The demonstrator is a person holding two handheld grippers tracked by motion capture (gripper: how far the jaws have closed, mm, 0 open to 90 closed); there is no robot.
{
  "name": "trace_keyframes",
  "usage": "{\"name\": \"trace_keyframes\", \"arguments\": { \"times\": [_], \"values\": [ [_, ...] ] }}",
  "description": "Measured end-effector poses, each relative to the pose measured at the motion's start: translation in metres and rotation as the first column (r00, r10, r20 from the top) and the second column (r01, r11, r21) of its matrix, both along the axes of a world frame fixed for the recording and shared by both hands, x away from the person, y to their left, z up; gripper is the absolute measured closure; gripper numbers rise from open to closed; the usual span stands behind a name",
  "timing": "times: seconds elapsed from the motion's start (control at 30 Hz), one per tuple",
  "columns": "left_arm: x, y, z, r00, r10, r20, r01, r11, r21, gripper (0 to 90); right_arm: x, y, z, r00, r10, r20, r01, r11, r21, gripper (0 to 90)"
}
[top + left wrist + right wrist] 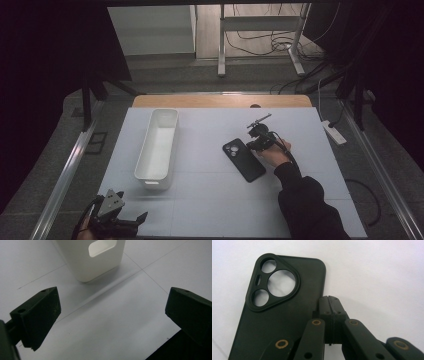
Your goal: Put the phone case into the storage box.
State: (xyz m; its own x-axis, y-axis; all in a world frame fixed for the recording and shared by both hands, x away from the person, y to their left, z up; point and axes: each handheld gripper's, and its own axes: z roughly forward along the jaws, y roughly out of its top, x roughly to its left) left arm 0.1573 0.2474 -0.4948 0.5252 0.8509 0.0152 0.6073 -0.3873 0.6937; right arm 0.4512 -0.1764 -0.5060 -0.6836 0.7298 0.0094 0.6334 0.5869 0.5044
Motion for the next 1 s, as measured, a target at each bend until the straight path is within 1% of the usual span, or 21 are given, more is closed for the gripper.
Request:
{"name": "trace_keyframes", "arguments": {
  "times": [0.07, 0.17, 0.2, 0.27, 0.37, 0.47, 0.57, 0.67, 0.73, 0.77, 0.83, 0.9, 0.97, 1.0],
  "values": [
    [0.000, 0.000, 0.000, 1.0000, 0.000, 0.001, 0.000, 1.0000, 0.001, 0.9, -0.002, 0.004, 0.000, 0.9999, 0.015, 0.005, -0.015, 0.9998, -0.013, 89.9],
    [0.000, 0.000, 0.000, 1.0000, -0.001, 0.001, 0.001, 1.0000, 0.001, 0.9, -0.002, 0.004, 0.000, 0.9999, 0.015, 0.007, -0.015, 0.9997, -0.018, 89.9],
    [0.000, 0.000, 0.000, 1.0000, -0.001, 0.001, 0.001, 1.0000, 0.001, 0.8, -0.002, 0.004, 0.000, 0.9999, 0.014, 0.004, -0.014, 0.9999, -0.010, 89.9],
    [0.000, 0.000, 0.000, 1.0000, -0.001, 0.002, 0.001, 1.0000, 0.001, 0.8, -0.002, 0.003, 0.000, 1.0000, 0.009, 0.003, -0.009, 0.9999, -0.008, 89.9],
    [0.000, 0.000, 0.000, 1.0000, 0.000, 0.002, 0.000, 1.0000, 0.001, 0.9, -0.002, 0.004, 0.001, 0.9999, 0.008, 0.010, -0.008, 0.9998, -0.020, 89.9],
    [-0.001, 0.000, 0.000, 1.0000, 0.000, 0.004, 0.000, 1.0000, -0.001, 0.8, -0.005, 0.000, 0.008, 0.9995, 0.005, 0.030, -0.005, 0.9998, -0.017, 87.9],
    [-0.001, 0.000, 0.000, 1.0000, -0.001, 0.004, 0.001, 1.0000, -0.001, 0.8, -0.008, -0.003, 0.012, 0.9993, -0.003, 0.038, 0.003, 1.0000, -0.008, 85.7],
    [-0.001, 0.000, 0.000, 1.0000, 0.000, 0.005, 0.000, 1.0000, 0.002, 0.8, -0.012, -0.009, 0.018, 0.9988, -0.012, 0.048, 0.012, 0.9999, 0.003, 80.5],
    [-0.001, -0.001, 0.000, 1.0000, 0.000, 0.004, 0.000, 1.0000, 0.002, 0.9, -0.014, -0.011, 0.021, 0.9990, -0.004, 0.045, 0.003, 0.9999, 0.010, 76.5],
    [-0.001, -0.001, 0.000, 1.0000, 0.002, 0.006, -0.002, 1.0000, 0.000, 0.9, -0.016, -0.012, 0.022, 0.9989, -0.006, 0.046, 0.005, 0.9999, 0.009, 74.7],
    [-0.001, -0.001, 0.000, 1.0000, 0.001, 0.005, -0.001, 1.0000, 0.001, 0.8, -0.019, -0.013, 0.025, 0.9980, -0.003, 0.062, 0.003, 1.0000, 0.003, 71.7],
    [-0.001, -0.001, 0.000, 1.0000, 0.000, 0.006, 0.000, 1.0000, 0.002, 0.9, -0.023, -0.014, 0.027, 0.9981, 0.000, 0.062, 0.000, 1.0000, 0.003, 66.0],
    [-0.001, -0.001, 0.000, 1.0000, -0.001, 0.006, 0.001, 1.0000, 0.003, 0.9, -0.026, -0.016, 0.030, 0.9974, -0.001, 0.072, 0.000, 1.0000, 0.005, 62.6],
    [-0.001, -0.001, 0.000, 1.0000, -0.001, 0.006, 0.001, 1.0000, 0.003, 0.8, -0.027, -0.017, 0.031, 0.9976, 0.000, 0.069, 0.000, 0.9999, 0.011, 60.8]
  ]
}}
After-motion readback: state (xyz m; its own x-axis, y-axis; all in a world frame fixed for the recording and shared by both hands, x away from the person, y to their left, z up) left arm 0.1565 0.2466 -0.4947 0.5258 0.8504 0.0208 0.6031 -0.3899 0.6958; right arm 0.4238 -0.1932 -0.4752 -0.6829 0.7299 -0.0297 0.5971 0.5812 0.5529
